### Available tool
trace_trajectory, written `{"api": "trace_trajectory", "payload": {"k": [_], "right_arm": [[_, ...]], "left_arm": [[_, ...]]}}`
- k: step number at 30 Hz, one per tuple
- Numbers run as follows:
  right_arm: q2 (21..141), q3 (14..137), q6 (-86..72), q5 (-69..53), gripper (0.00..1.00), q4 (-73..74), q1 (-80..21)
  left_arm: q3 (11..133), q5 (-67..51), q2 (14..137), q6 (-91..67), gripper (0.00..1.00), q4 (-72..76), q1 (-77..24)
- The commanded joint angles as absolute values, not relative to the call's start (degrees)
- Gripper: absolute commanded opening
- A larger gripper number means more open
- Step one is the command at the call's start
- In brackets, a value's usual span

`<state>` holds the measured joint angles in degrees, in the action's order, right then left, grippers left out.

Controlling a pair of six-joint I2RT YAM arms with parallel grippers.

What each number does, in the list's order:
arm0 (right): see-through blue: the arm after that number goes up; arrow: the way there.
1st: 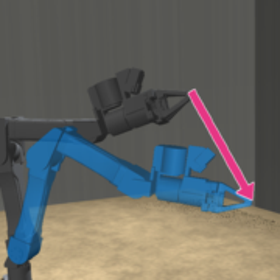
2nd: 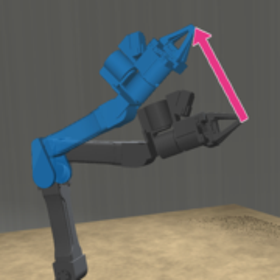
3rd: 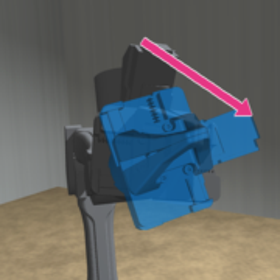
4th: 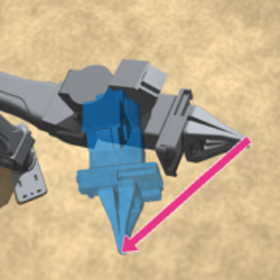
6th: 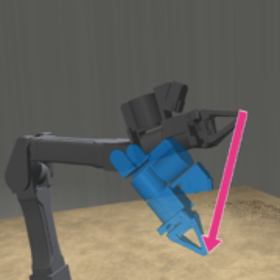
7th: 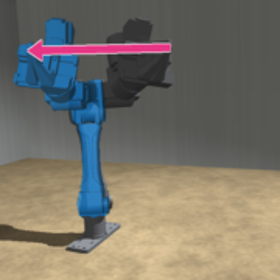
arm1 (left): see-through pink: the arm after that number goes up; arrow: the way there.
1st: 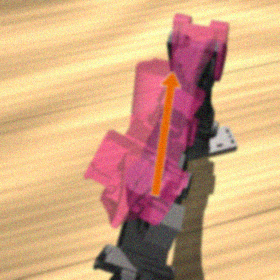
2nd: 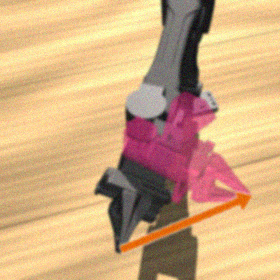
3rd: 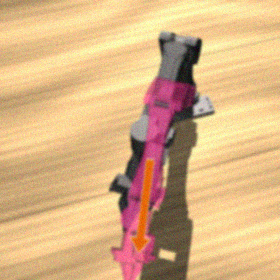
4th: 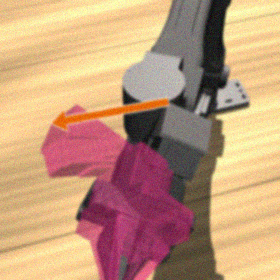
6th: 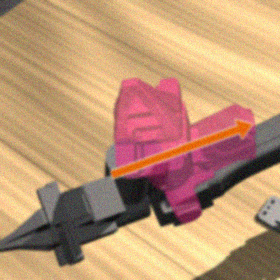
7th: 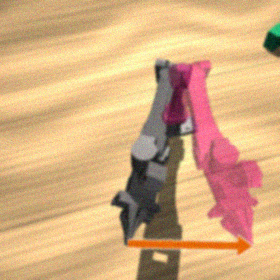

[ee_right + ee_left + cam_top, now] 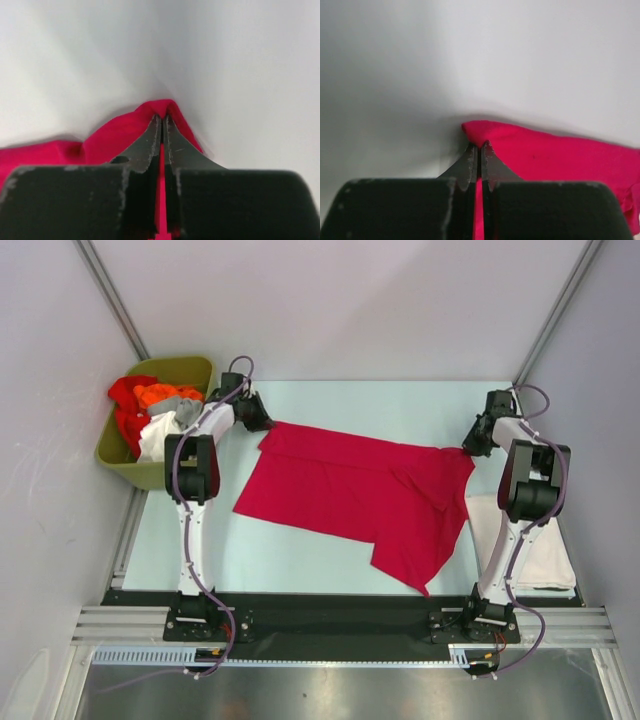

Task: Fold and stack the t-shirts
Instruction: Fold the tshirt

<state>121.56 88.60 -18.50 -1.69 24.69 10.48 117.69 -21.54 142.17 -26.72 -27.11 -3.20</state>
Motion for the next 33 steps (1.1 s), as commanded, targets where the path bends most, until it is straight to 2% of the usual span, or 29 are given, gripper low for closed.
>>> {"api": "trace_trajectory", "payload": {"k": [1, 6, 13, 18, 19, 21, 24, 25, 27, 28, 31, 33], "right_arm": [[122.4, 90.6, -21.9, 6.0, 0.0, 20.9, 9.8], [125.9, 95.3, -23.5, 6.4, 0.0, 17.6, 8.4], [133.2, 107.8, -24.5, 9.4, 0.0, 18.9, 6.0], [141.0, 122.0, -22.5, 7.9, 0.0, 24.7, 5.5], [142.3, 124.3, -21.9, 8.0, 0.02, 25.8, 5.5], [145.1, 131.2, -20.4, 8.9, 0.09, 30.2, 5.6], [145.6, 135.5, -17.5, 10.9, 0.29, 35.0, 6.0], [145.1, 135.4, -17.1, 11.7, 0.4, 36.0, 6.2], [142.9, 134.0, -17.0, 13.2, 0.51, 37.7, 6.5], [140.4, 132.3, -17.0, 14.1, 0.58, 38.4, 6.7], [135.1, 128.9, -16.5, 16.8, 0.67, 41.9, 6.0], [131.8, 125.6, -17.2, 17.0, 0.7, 43.8, 5.4]], "left_arm": [[115.3, -16.6, 139.2, -30.8, 0.0, -20.1, -1.2], [115.1, -14.9, 139.1, -34.0, 0.0, -16.3, -0.3], [116.9, -11.9, 140.4, -37.3, 0.0, -12.4, -0.2], [122.4, -12.8, 143.7, -37.9, 0.0, -12.9, -0.2], [123.4, -13.2, 144.0, -37.5, 0.05, -13.9, -0.2], [124.5, -12.7, 143.7, -36.7, 0.14, -15.0, -0.2], [123.0, -12.7, 141.3, -34.6, 0.32, -16.5, -0.5], [122.2, -12.1, 140.3, -33.8, 0.44, -17.2, -0.7], [119.3, -11.3, 137.8, -32.2, 0.54, -17.8, -1.1], [118.4, -10.6, 135.2, -30.6, 0.62, -18.7, -1.7], [114.9, -7.7, 129.6, -27.3, 0.69, -22.2, -2.9], [110.3, -6.0, 126.0, -25.7, 0.69, -22.8, -3.7]]}}
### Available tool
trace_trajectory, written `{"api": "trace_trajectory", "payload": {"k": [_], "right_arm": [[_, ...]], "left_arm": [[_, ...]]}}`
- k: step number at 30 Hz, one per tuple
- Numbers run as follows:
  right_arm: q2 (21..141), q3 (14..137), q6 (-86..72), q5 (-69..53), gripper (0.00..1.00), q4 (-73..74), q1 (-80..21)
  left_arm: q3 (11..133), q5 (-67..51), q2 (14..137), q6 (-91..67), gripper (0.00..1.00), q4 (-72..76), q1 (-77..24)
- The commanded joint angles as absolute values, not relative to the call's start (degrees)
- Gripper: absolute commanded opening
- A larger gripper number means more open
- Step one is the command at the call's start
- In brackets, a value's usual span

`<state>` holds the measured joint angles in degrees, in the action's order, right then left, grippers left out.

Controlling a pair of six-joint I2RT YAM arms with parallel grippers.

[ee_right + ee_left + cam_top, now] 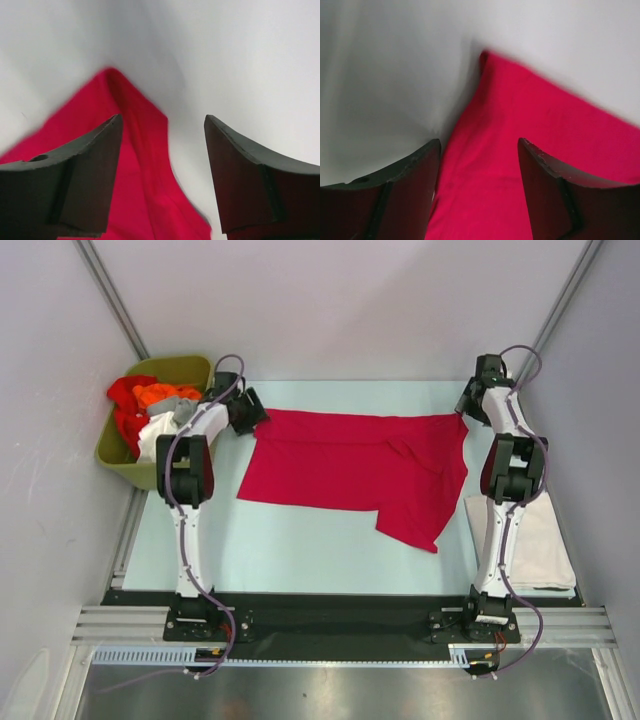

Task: Fold and stack the t-shirts
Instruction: Fold the tshirt

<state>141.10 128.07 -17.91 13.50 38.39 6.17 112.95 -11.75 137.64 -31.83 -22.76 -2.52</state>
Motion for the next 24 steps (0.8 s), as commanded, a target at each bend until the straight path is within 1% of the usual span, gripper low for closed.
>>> {"api": "trace_trajectory", "payload": {"k": [1, 2, 3, 6, 7, 8, 9, 11, 12, 13, 14, 15, 16, 17, 18, 19, 21, 24], "right_arm": [[130.1, 123.8, -17.8, 17.3, 0.71, 44.1, 5.1], [126.2, 118.9, -18.4, 17.5, 0.72, 44.0, 4.7], [124.5, 116.5, -19.4, 16.6, 0.72, 43.7, 4.7], [117.5, 105.5, -22.0, 12.6, 0.73, 42.5, 4.7], [115.5, 102.9, -23.2, 11.9, 0.72, 42.5, 4.6], [113.8, 100.0, -23.3, 11.0, 0.72, 41.6, 4.4], [109.7, 92.9, -23.0, 8.2, 0.69, 38.1, 4.0], [105.9, 86.3, -23.1, 6.0, 0.66, 32.6, 3.8], [102.8, 81.6, -23.3, 3.5, 0.63, 31.2, 3.6], [101.9, 79.6, -23.4, 2.1, 0.56, 30.2, 3.5], [101.0, 78.1, -23.6, 0.5, 0.54, 29.2, 3.5], [100.6, 76.9, -23.5, -5.3, 0.52, 27.3, 3.4], [100.4, 75.3, -23.4, -7.5, 0.43, 26.6, 3.3], [100.4, 74.8, -24.0, -8.9, 0.38, 26.1, 3.1], [100.3, 74.2, -24.3, -10.8, 0.33, 25.7, 2.9], [100.0, 72.9, -24.6, -12.0, 0.32, 24.2, 2.7], [99.4, 71.7, -24.2, -12.5, 0.33, 22.9, 2.3], [99.5, 70.8, -23.3, -12.7, 0.38, 22.6, 2.0]], "left_arm": [[108.5, -5.1, 124.3, -24.4, 0.69, -22.9, -4.7], [104.9, -3.5, 120.6, -23.8, 0.68, -22.9, -5.3], [103.2, -3.6, 119.0, -23.6, 0.68, -22.9, -5.8], [97.0, -8.1, 113.6, -24.3, 0.63, -21.8, -8.3], [95.6, -10.1, 112.3, -25.3, 0.58, -20.0, -9.9], [94.1, -12.1, 111.4, -26.1, 0.56, -18.5, -10.9], [91.3, -14.9, 110.1, -27.9, 0.51, -15.9, -13.3], [90.2, -16.9, 109.6, -29.2, 0.48, -13.9, -16.3], [90.6, -18.0, 110.5, -29.8, 0.47, -13.5, -19.4], [90.9, -18.9, 111.0, -31.4, 0.46, -12.2, -20.8], [91.1, -20.2, 111.7, -32.3, 0.45, -11.1, -22.1], [91.4, -21.2, 112.5, -33.5, 0.45, -9.5, -23.6], [91.5, -22.8, 114.4, -36.4, 0.43, -6.1, -26.2], [92.2, -23.5, 115.7, -37.9, 0.4, -4.0, -27.5], [92.7, -24.2, 118.6, -40.8, 0.34, -0.6, -29.9], [94.0, -24.1, 120.1, -42.2, 0.32, 1.6, -31.0], [95.4, -24.7, 123.6, -47.8, 0.31, 5.0, -33.7], [97.8, -23.5, 129.1, -52.9, 0.3, 9.1, -36.5]]}}
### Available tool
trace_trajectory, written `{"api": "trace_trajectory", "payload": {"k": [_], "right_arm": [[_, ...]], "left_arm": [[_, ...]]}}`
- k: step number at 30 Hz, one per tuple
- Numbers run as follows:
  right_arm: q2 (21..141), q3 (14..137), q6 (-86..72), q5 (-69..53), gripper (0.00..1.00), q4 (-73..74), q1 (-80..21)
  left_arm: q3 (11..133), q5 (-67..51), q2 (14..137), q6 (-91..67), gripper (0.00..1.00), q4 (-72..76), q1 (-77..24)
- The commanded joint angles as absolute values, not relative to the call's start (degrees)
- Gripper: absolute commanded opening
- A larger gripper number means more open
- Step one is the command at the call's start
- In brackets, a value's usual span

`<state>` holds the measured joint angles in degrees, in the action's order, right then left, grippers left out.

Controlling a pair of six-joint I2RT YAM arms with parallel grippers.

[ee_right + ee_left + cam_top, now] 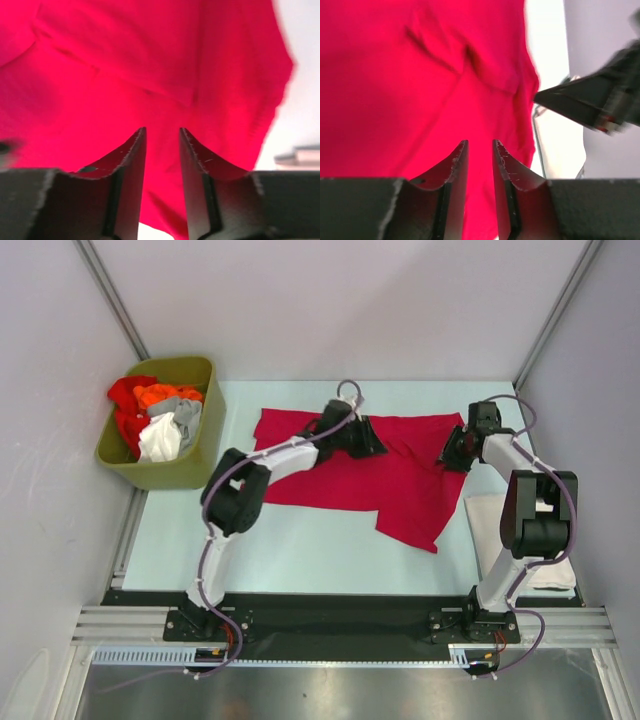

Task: Fold and stack the t-shirts
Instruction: Fold the tshirt

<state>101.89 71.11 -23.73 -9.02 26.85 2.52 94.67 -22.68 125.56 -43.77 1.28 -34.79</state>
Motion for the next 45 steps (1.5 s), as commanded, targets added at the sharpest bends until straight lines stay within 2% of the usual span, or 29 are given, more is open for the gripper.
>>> {"api": "trace_trajectory", "payload": {"k": [1, 7, 19, 45], "right_arm": [[99.6, 70.7, -23.4, -13.0, 0.39, 22.6, 2.2], [101.2, 68.8, -24.7, -14.9, 0.4, 21.3, 2.2], [100.6, 65.0, -27.1, -15.6, 0.36, 17.9, 2.5], [99.9, 62.6, -29.2, -12.8, 0.37, 16.1, 4.0]], "left_arm": [[98.1, -22.8, 130.0, -53.5, 0.31, 10.7, -37.1], [101.5, -17.9, 136.0, -57.2, 0.37, 11.4, -39.5], [107.5, -8.7, 141.6, -63.2, 0.35, 9.3, -40.3], [116.0, -5.9, 147.5, -66.9, 0.37, 1.8, -41.9]]}}
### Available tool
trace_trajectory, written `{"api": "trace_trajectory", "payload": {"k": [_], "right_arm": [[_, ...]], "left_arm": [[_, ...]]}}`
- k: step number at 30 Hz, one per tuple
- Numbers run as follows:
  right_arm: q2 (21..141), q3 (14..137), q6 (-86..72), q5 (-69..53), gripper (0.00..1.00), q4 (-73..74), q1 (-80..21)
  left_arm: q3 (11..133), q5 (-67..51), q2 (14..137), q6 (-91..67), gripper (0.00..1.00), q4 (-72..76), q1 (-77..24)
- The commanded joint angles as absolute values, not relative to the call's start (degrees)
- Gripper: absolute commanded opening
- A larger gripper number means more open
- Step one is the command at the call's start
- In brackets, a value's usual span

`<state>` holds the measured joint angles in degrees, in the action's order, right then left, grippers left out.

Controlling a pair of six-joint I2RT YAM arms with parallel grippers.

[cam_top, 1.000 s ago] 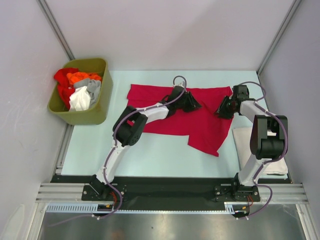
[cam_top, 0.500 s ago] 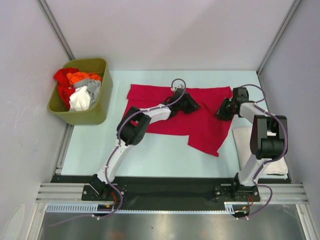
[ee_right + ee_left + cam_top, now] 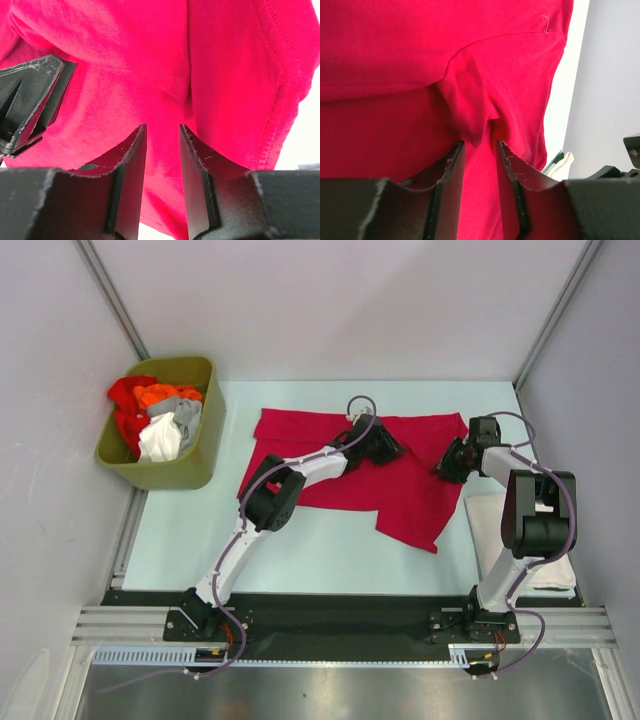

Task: Fold and stack the t-shirts
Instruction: Fold the tshirt

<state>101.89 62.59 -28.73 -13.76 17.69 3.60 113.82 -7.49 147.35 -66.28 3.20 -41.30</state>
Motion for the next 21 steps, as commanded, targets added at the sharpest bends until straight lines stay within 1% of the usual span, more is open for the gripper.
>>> {"api": "trace_trajectory", "payload": {"k": [1, 4, 7, 10, 11, 13, 15, 16, 17, 21], "right_arm": [[100.1, 62.4, -29.2, -12.7, 0.38, 16.0, 4.0], [100.4, 62.0, -29.9, -12.8, 0.38, 15.2, 4.0], [100.8, 61.6, -30.1, -12.7, 0.41, 14.8, 4.1], [101.2, 62.1, -29.7, -12.5, 0.45, 14.7, 4.3], [101.4, 62.5, -29.4, -12.4, 0.45, 14.9, 4.3], [101.6, 63.5, -28.7, -11.9, 0.45, 15.3, 4.4], [102.1, 63.8, -28.7, -12.0, 0.42, 15.0, 4.6], [102.3, 64.0, -28.9, -11.8, 0.41, 15.1, 4.7], [102.6, 64.2, -29.0, -11.8, 0.4, 15.0, 4.7], [103.3, 64.2, -28.6, -10.9, 0.39, 14.2, 4.8]], "left_arm": [[116.5, -6.0, 147.8, -66.8, 0.37, 1.8, -41.9], [117.5, -6.1, 148.5, -66.8, 0.37, 1.4, -41.9], [118.5, -6.6, 149.2, -66.6, 0.32, 1.6, -41.9], [120.4, -6.9, 149.9, -65.5, 0.22, 0.5, -41.9], [121.0, -6.6, 149.8, -63.7, 0.17, -1.4, -41.8], [122.3, -6.6, 149.8, -61.7, 0.14, -2.7, -41.8], [122.3, -6.8, 149.3, -60.3, 0.08, -3.6, -41.7], [122.3, -6.9, 149.2, -59.8, 0.02, -3.8, -41.7], [122.3, -7.1, 149.0, -59.3, 0.0, -3.9, -41.7], [123.2, -7.0, 148.0, -56.4, 0.0, -5.1, -41.7]]}}
